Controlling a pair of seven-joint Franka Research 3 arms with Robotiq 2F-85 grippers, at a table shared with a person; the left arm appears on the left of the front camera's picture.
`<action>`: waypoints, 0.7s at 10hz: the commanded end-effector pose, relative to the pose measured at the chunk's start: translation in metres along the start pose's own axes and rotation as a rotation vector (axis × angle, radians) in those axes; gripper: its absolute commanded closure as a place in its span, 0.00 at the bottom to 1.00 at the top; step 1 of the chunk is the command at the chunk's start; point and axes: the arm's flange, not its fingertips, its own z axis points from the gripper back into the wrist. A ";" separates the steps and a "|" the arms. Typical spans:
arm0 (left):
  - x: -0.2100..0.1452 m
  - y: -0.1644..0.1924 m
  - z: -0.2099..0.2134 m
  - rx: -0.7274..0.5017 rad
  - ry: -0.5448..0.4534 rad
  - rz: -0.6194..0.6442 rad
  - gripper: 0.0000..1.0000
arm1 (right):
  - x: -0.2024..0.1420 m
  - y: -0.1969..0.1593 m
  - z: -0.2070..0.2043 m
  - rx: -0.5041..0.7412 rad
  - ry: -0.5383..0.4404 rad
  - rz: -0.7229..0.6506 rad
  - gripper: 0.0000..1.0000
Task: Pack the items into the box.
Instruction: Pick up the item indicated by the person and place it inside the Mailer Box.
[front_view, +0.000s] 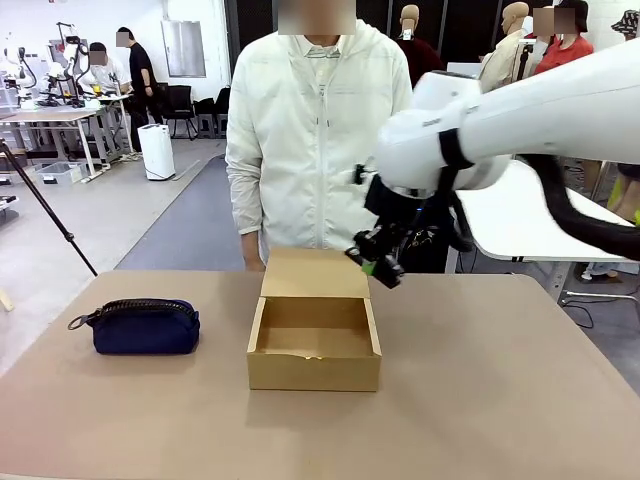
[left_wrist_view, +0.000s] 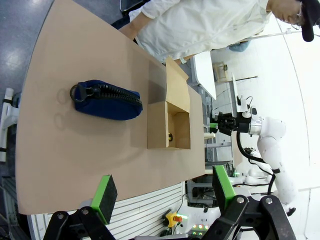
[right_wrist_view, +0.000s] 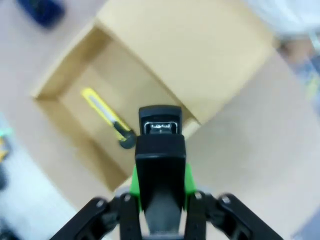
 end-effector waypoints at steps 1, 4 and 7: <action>0.000 0.000 0.001 -0.021 -0.008 -0.013 0.00 | 0.018 -0.002 0.000 0.172 -0.091 0.774 1.00; 0.000 0.000 0.001 -0.021 -0.008 -0.013 0.00 | 0.048 0.053 -0.034 0.175 -0.082 1.063 1.00; 0.000 0.000 0.001 -0.021 -0.008 -0.013 0.00 | 0.068 0.075 -0.077 0.083 0.059 1.049 1.00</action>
